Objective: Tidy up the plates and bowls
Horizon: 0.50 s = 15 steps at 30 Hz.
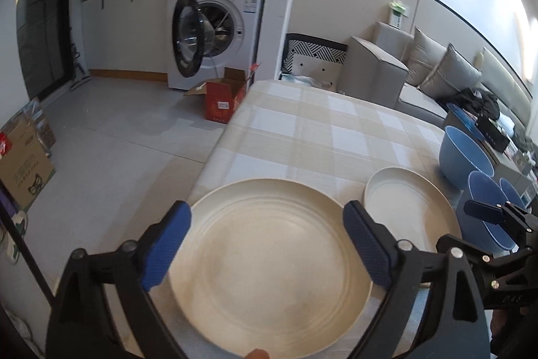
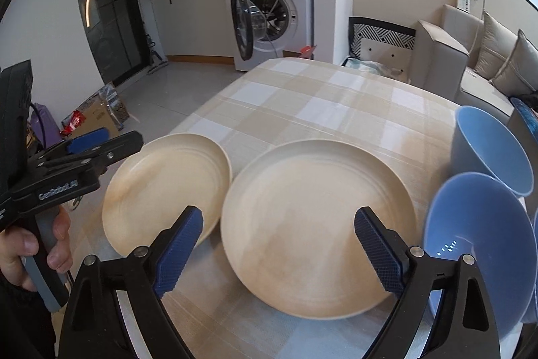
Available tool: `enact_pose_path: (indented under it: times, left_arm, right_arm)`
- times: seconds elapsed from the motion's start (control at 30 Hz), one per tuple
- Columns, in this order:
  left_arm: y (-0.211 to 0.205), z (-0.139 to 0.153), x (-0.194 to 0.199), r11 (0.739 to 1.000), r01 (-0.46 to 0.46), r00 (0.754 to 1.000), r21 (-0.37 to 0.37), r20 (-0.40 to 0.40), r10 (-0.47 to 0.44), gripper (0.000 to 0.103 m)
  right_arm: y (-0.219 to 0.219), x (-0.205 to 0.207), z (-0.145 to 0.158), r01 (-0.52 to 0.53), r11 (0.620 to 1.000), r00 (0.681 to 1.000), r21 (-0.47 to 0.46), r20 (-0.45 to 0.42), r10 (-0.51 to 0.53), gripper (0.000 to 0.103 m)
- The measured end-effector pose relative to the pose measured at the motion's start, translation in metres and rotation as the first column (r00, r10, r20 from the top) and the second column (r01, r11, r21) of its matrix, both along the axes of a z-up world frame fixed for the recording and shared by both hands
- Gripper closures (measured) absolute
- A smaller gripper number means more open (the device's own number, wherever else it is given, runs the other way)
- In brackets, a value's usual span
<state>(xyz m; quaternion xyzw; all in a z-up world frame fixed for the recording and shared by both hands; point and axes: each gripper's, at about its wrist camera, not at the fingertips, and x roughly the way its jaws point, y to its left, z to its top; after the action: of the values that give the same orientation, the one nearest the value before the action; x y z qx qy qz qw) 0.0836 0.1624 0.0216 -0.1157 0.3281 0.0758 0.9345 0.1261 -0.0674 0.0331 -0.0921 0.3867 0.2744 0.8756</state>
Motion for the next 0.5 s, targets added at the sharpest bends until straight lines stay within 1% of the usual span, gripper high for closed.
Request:
enact_pose_path:
  times: [0.03, 0.13, 0.5]
  left_arm:
    - [0.006, -0.001, -0.005, 1.0, -0.02, 1.0, -0.007, 0.0, 0.02, 0.003]
    - [0.018, -0.004, -0.012, 0.998, -0.054, 0.999, -0.025, -0.005, 0.054, 0.0]
    - [0.05, -0.024, -0.029, 0.983, -0.18, 0.982, -0.047, -0.059, 0.177, 0.0]
  right_arm:
    - [0.006, 0.001, 0.0, -0.017, 1.0, 1.0, 0.001, -0.002, 0.017, 0.01]
    - [0.019, 0.005, -0.001, -0.055, 0.998, 0.998, 0.004, -0.012, 0.055, 0.01]
    - [0.077, 0.034, -0.013, -0.169, 0.985, 0.982, 0.023, -0.08, 0.17, 0.01]
